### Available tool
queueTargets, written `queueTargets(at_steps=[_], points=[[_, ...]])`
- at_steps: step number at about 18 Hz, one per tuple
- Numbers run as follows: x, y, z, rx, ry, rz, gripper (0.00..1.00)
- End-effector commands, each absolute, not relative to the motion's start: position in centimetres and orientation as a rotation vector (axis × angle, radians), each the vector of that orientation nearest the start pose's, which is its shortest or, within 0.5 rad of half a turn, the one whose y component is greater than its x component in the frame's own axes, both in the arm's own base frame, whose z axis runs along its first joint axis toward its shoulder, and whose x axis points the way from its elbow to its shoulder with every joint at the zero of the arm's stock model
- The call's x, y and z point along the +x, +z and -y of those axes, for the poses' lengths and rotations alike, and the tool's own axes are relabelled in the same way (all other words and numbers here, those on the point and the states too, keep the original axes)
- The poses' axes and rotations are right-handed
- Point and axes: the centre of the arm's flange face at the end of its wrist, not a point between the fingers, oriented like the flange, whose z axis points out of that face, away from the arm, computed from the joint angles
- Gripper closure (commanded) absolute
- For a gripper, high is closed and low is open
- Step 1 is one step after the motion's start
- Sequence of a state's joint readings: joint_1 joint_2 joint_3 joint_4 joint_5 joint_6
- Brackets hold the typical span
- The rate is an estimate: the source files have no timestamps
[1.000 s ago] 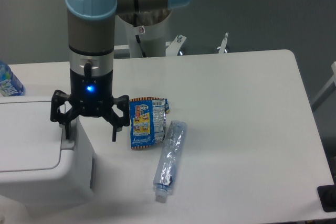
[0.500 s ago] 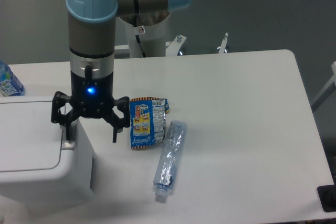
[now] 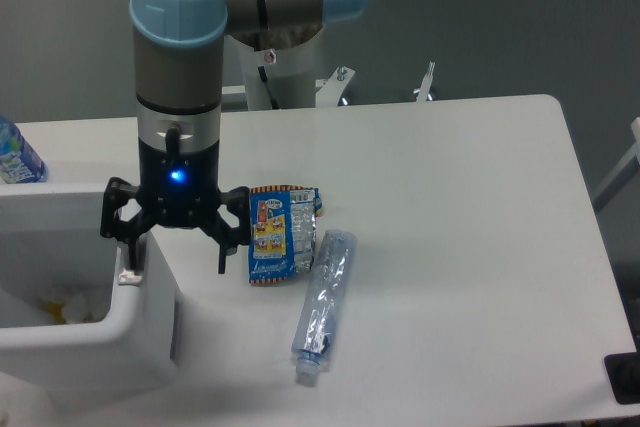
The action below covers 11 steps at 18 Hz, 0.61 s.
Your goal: Open the trash can
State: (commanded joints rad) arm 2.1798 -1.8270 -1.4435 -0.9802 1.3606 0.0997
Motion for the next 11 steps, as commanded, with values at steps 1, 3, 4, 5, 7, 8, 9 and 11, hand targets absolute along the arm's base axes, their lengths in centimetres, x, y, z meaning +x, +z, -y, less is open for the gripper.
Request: queueTargets(at_steps=[1, 3, 4, 5, 7, 8, 9, 11], points=[[-23.8, 48.3, -60.3, -2.563, -0.041, 0.607, 0.0], [-24.6, 49.4, -60.1, -2.542, -0.027, 0.614, 0.0], [-24.8, 50.5, -60.2, -2.519, -0.01, 0.607, 0.0], [-25.0, 51.7, -60.5, -2.492, 0.013, 0.598, 0.0], [-27.0, 53.3, -60.0, -2.469, 0.117, 0.623, 0.0], [-28.1, 53.7, -59.3, -2.477, 0.185, 0.623, 0.0], [-28.7, 53.8, -58.8, -2.498, 0.249, 0.602, 0.0], [-30.2, 53.7, -57.8, -2.535, 0.382, 0.603, 0.0]])
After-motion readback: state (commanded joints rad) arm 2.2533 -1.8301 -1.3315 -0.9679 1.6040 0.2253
